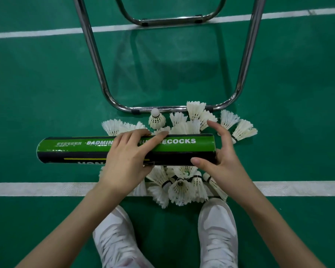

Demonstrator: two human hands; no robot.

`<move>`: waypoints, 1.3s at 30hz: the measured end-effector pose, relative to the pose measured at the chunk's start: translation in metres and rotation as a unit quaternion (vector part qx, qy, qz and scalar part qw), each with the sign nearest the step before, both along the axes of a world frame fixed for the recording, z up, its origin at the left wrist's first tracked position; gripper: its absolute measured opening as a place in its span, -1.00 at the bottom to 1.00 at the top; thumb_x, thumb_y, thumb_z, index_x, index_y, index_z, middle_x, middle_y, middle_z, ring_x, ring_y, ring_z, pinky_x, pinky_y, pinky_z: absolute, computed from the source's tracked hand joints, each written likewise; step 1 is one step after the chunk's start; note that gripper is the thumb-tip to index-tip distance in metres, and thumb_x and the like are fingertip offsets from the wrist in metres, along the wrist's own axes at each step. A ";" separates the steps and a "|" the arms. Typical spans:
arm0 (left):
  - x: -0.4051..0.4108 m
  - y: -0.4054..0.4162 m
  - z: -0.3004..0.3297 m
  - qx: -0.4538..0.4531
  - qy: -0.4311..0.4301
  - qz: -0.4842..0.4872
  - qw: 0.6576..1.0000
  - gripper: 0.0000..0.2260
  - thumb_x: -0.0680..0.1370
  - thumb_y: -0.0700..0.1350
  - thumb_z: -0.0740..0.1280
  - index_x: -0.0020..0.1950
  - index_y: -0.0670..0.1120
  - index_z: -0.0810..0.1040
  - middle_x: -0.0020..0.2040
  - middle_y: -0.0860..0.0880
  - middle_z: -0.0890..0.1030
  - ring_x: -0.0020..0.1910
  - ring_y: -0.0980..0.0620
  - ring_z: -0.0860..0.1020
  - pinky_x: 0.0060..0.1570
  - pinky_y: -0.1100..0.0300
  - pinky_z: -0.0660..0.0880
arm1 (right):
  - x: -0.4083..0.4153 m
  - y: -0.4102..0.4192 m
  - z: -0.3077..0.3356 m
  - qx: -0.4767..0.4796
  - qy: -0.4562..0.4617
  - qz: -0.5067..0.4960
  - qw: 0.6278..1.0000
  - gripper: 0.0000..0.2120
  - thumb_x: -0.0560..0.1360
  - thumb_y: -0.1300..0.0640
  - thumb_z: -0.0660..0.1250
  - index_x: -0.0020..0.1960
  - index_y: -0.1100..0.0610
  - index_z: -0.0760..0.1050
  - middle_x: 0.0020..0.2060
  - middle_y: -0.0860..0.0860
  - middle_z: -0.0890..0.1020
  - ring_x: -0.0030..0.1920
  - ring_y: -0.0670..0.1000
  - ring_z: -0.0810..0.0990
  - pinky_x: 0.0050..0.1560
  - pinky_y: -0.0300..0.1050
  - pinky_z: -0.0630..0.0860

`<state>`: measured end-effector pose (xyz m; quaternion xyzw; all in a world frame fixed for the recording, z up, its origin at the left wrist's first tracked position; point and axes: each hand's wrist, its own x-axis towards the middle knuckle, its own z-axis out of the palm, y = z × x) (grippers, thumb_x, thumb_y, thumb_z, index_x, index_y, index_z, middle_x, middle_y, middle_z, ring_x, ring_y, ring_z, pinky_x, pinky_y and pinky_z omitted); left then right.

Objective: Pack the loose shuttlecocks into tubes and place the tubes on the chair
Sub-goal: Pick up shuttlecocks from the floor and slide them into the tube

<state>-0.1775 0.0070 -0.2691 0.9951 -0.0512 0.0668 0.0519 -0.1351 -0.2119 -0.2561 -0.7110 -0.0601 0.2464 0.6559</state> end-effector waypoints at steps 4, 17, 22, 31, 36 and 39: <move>0.001 0.004 -0.014 -0.004 -0.006 0.001 1.000 -0.20 0.20 -0.16 0.57 0.38 0.09 0.33 0.11 -0.13 0.54 0.05 -0.20 0.50 0.13 -0.08 0.39 | 0.003 0.004 -0.014 -0.019 -0.003 0.003 1.000 -0.29 0.44 0.30 0.40 0.23 -0.40 0.20 -0.04 -0.02 0.66 -0.02 -0.08 0.65 0.10 -0.06 0.56; -0.014 0.024 -0.032 -0.035 0.015 0.100 0.994 -0.25 0.26 -0.12 0.55 0.41 0.05 0.36 0.12 -0.15 0.50 0.06 -0.21 0.47 0.10 -0.11 0.36 | 0.009 -0.010 -0.033 0.001 -0.016 -0.095 0.995 -0.42 0.40 0.13 0.35 0.35 -0.05 0.19 -0.12 0.01 0.68 -0.01 -0.11 0.63 0.01 -0.32 0.48; -0.014 0.031 -0.035 -0.020 0.007 0.112 0.993 -0.28 0.27 -0.17 0.55 0.39 0.03 0.39 0.12 -0.16 0.49 0.06 -0.23 0.45 0.10 -0.14 0.34 | -0.010 -0.010 -0.076 -0.177 -0.014 0.021 0.984 -0.48 0.44 0.12 0.42 0.27 -0.13 0.23 -0.08 -0.21 0.62 0.02 -0.34 0.53 0.08 -0.36 0.39; -0.014 0.034 -0.038 -0.023 0.015 0.118 0.993 -0.27 0.27 -0.18 0.54 0.40 0.05 0.37 0.13 -0.17 0.49 0.07 -0.25 0.46 0.12 -0.15 0.34 | -0.015 0.004 -0.097 -0.330 -0.178 0.085 0.923 -0.51 0.41 -0.19 0.35 0.24 0.06 0.49 0.07 0.00 0.54 0.20 0.01 0.45 0.17 -0.01 0.43; -0.017 0.034 -0.040 -0.028 0.017 0.119 0.992 -0.26 0.26 -0.19 0.55 0.39 0.05 0.37 0.12 -0.18 0.50 0.06 -0.25 0.46 0.12 -0.15 0.35 | -0.015 0.002 -0.098 -0.366 -0.189 0.089 0.907 -0.54 0.40 -0.16 0.39 0.18 0.08 0.54 0.04 -0.03 0.58 0.21 -0.02 0.40 0.19 0.02 0.41; -0.018 0.033 -0.040 -0.026 0.018 0.117 0.993 -0.25 0.25 -0.20 0.55 0.39 0.04 0.37 0.12 -0.19 0.50 0.05 -0.25 0.46 0.11 -0.15 0.35 | -0.020 0.007 -0.106 -0.390 -0.232 0.058 0.889 -0.63 0.38 -0.21 0.26 -0.06 0.06 0.60 -0.13 -0.08 0.65 0.07 -0.04 0.40 0.03 0.07 0.48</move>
